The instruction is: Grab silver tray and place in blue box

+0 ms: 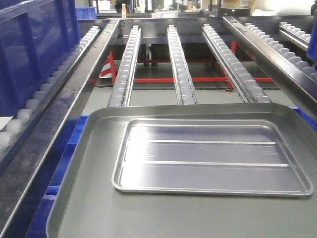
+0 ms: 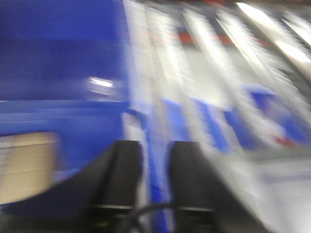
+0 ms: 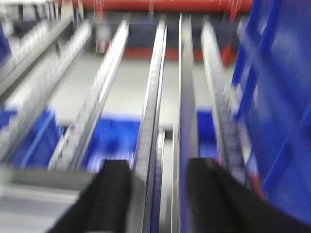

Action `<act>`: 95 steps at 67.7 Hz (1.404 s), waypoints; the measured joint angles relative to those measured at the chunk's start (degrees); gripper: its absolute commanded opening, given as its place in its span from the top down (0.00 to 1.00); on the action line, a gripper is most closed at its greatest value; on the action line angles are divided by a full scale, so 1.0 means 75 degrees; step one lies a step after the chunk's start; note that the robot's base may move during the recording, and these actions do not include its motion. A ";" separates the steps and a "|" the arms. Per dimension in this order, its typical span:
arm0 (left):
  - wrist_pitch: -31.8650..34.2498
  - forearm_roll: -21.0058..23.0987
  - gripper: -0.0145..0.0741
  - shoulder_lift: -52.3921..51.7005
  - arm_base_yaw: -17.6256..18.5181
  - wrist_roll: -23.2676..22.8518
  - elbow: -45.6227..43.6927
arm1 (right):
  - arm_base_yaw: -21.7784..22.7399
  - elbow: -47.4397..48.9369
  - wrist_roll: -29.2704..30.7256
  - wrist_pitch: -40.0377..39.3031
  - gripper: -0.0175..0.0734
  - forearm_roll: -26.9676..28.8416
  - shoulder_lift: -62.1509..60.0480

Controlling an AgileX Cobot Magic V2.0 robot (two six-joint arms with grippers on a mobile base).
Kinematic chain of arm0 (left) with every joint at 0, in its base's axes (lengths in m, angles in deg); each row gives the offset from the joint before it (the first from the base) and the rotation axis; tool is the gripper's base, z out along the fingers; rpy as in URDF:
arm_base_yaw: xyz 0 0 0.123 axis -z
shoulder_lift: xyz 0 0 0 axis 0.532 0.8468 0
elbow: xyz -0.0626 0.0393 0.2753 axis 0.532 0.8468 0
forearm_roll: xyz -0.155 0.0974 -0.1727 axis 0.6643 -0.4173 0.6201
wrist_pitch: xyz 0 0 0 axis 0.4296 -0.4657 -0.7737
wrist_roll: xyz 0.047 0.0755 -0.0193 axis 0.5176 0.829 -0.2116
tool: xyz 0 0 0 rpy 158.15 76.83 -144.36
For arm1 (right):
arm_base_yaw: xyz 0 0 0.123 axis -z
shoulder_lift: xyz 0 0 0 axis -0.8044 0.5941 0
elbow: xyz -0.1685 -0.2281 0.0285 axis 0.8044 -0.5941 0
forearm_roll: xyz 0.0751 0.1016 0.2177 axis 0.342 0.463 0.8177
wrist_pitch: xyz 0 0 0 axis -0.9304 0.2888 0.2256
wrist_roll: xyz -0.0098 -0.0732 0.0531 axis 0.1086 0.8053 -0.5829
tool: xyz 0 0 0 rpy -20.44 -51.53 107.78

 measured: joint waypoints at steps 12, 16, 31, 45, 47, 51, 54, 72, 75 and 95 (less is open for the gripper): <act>0.0059 0.1313 0.43 0.1627 0.1478 0.0216 -0.0045 | -0.0747 0.0318 0.0000 0.0457 0.27 0.0438 0.1043; 0.0241 0.1751 0.43 0.2285 0.2012 0.0235 -0.0079 | -0.1118 0.0335 0.0000 0.0475 0.27 0.0645 0.1348; 0.1554 0.2396 0.47 0.4575 0.4174 0.0264 -0.0613 | -0.2289 0.0351 0.0000 0.0404 0.27 0.0819 0.2420; 0.1705 0.2420 0.47 0.6114 0.4632 0.0264 -0.1407 | -0.2410 0.0649 0.0000 0.0520 0.27 0.0850 0.3187; 0.1503 0.2239 0.47 0.6252 0.4632 0.0264 -0.1609 | -0.2410 0.0754 0.0000 0.0668 0.27 0.0850 0.3315; 0.1020 0.1787 0.47 0.6472 0.4632 0.0230 -0.2012 | -0.2410 0.0957 0.0000 0.0981 0.27 0.0850 0.3578; 0.0676 0.1349 0.47 0.6645 0.4632 -0.0031 -0.2388 | -0.2410 0.1074 0.0000 0.1237 0.27 0.0850 0.3784; -0.1771 -0.2854 0.47 0.7801 0.4663 -0.4377 -0.3951 | -0.2352 0.1739 -0.0293 0.2045 0.27 0.0850 0.5342; -0.1985 -0.3265 0.47 0.7989 0.4663 -0.5080 -0.4144 | -0.2248 0.1831 -0.0502 0.2076 0.27 0.0817 0.5540; -0.2261 -0.3672 0.47 0.9235 0.4663 -0.6561 -0.4797 | -0.1721 0.2363 -0.1335 0.2342 0.27 0.0324 0.6838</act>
